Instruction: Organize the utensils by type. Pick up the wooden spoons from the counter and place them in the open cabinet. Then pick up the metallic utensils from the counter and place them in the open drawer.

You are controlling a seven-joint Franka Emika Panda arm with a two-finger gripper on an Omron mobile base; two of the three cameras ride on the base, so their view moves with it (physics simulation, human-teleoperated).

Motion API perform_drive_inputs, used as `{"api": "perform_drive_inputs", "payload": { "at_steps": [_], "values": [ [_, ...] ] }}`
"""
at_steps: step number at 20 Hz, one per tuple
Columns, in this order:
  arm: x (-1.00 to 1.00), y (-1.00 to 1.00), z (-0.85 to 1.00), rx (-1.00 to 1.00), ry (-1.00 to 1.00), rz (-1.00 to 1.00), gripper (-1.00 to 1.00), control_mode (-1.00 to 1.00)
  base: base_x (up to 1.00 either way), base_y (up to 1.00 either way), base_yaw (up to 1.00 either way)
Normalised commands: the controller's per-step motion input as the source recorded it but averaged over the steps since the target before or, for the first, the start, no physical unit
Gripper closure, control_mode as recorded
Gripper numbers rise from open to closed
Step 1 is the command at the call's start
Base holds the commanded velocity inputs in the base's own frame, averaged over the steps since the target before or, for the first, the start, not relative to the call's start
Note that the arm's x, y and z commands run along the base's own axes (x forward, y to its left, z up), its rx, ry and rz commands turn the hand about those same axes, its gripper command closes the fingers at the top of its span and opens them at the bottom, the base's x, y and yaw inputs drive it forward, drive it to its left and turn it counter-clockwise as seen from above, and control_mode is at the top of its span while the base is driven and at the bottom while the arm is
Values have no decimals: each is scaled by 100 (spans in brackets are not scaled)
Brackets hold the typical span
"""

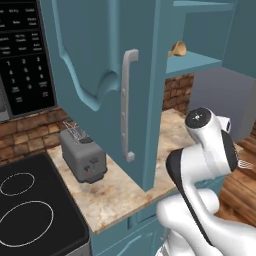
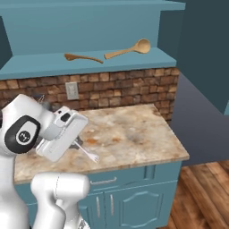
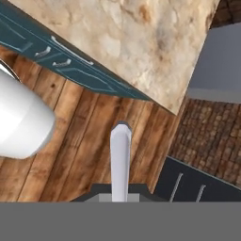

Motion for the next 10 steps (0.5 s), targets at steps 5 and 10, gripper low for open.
{"api": "perform_drive_inputs", "payload": {
  "at_steps": [5, 10],
  "values": [
    [0, 0, 0, 0, 0, 0, 100, 100, -35, -32, -22],
    [0, 0, 0, 0, 0, 0, 100, 100, -27, -27, -36]
  ]
}}
